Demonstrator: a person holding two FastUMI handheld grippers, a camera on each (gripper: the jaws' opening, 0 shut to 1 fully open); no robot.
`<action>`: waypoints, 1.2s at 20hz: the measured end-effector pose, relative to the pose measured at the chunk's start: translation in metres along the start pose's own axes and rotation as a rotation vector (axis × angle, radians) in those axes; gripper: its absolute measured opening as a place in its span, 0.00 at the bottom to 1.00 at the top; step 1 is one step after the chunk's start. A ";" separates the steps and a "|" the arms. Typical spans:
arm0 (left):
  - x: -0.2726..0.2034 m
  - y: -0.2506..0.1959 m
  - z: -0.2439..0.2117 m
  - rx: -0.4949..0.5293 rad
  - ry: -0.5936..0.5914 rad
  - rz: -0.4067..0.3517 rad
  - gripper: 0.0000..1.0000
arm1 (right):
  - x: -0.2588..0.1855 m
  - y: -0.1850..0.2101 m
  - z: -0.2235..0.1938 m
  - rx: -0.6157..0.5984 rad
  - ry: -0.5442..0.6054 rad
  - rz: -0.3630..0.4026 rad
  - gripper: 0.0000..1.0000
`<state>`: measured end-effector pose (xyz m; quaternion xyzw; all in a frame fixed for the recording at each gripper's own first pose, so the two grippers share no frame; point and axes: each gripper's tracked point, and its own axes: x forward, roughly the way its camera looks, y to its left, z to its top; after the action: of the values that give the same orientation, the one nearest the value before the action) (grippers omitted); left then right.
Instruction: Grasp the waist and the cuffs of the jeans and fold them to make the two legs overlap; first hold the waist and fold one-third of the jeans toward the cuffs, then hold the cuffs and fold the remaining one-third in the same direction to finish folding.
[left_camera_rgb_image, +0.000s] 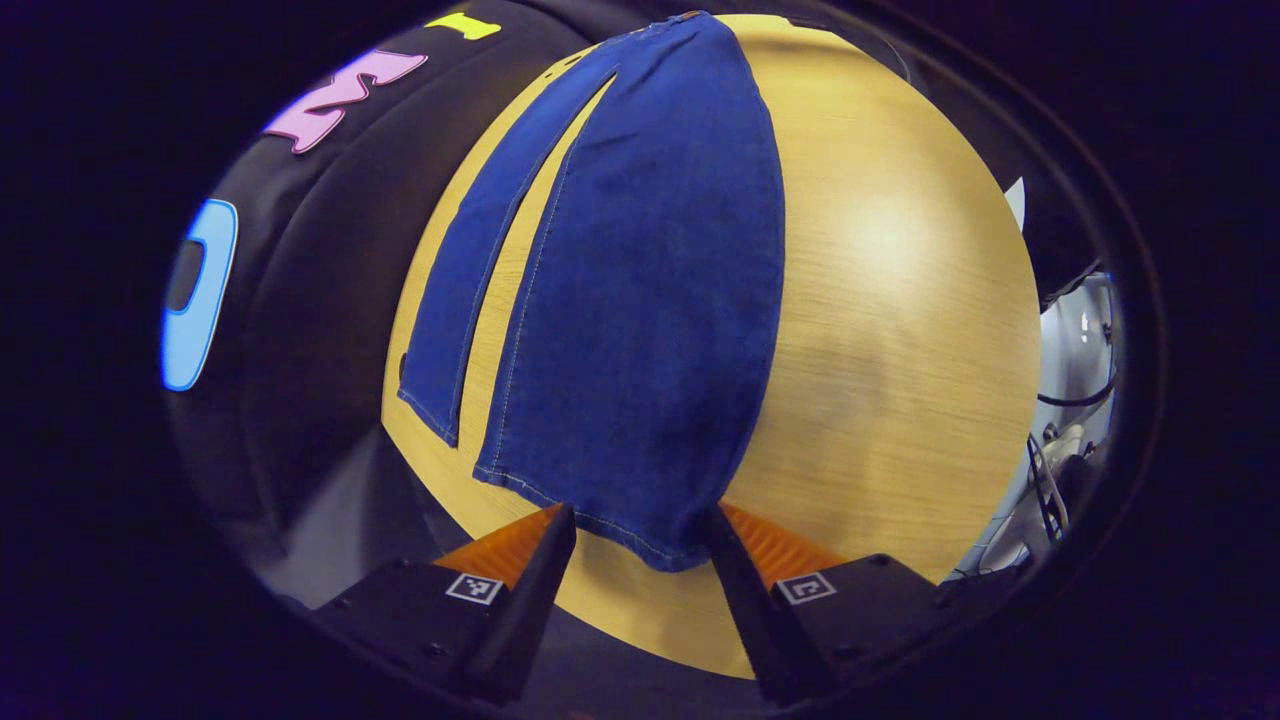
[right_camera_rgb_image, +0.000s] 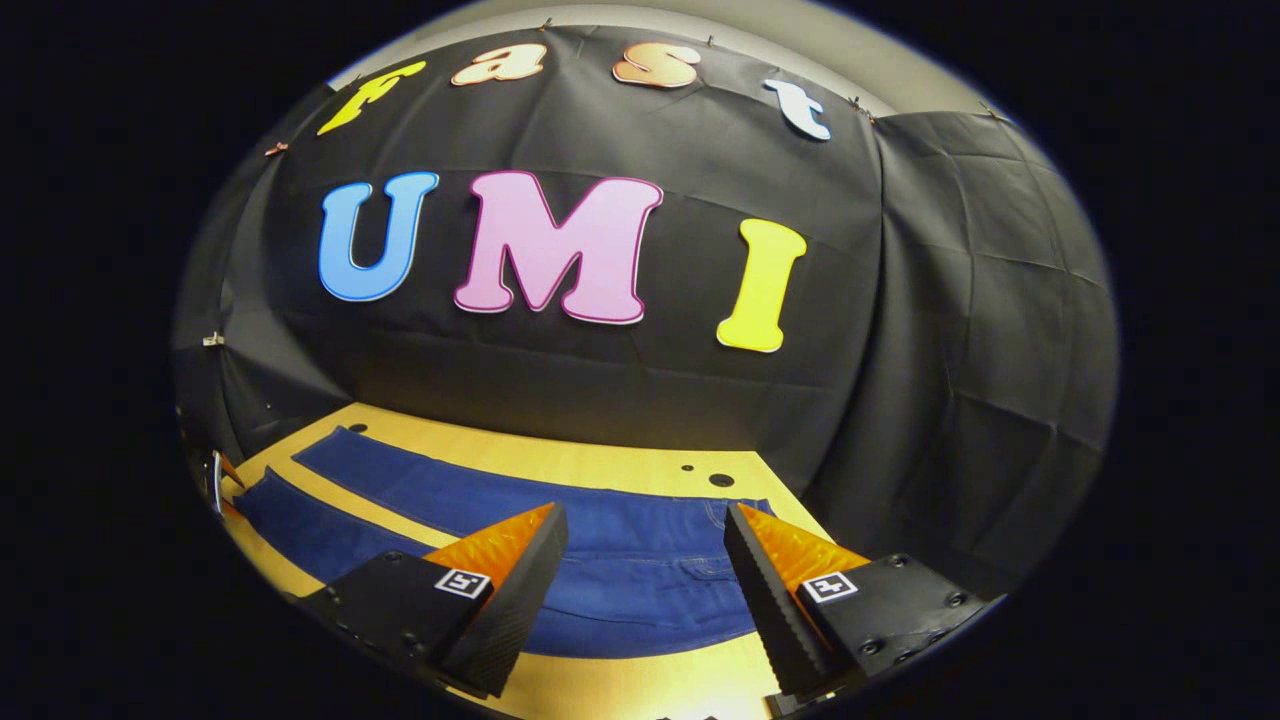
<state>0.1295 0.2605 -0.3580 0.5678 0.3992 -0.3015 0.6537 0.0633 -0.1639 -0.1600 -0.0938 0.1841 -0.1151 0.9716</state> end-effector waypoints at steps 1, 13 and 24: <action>0.005 0.002 0.005 -0.001 -0.003 -0.009 0.72 | 0.004 -0.006 -0.003 -0.032 0.003 -0.008 0.96; 0.020 0.009 0.014 -0.052 0.015 0.002 0.06 | 0.060 -0.132 -0.046 -0.556 0.092 0.049 0.96; 0.017 0.011 0.012 -0.029 0.078 0.004 0.05 | 0.082 -0.207 -0.218 -1.290 0.430 0.412 0.96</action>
<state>0.1491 0.2518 -0.3665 0.5702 0.4275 -0.2722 0.6466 0.0157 -0.4138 -0.3408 -0.5889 0.4174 0.1871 0.6663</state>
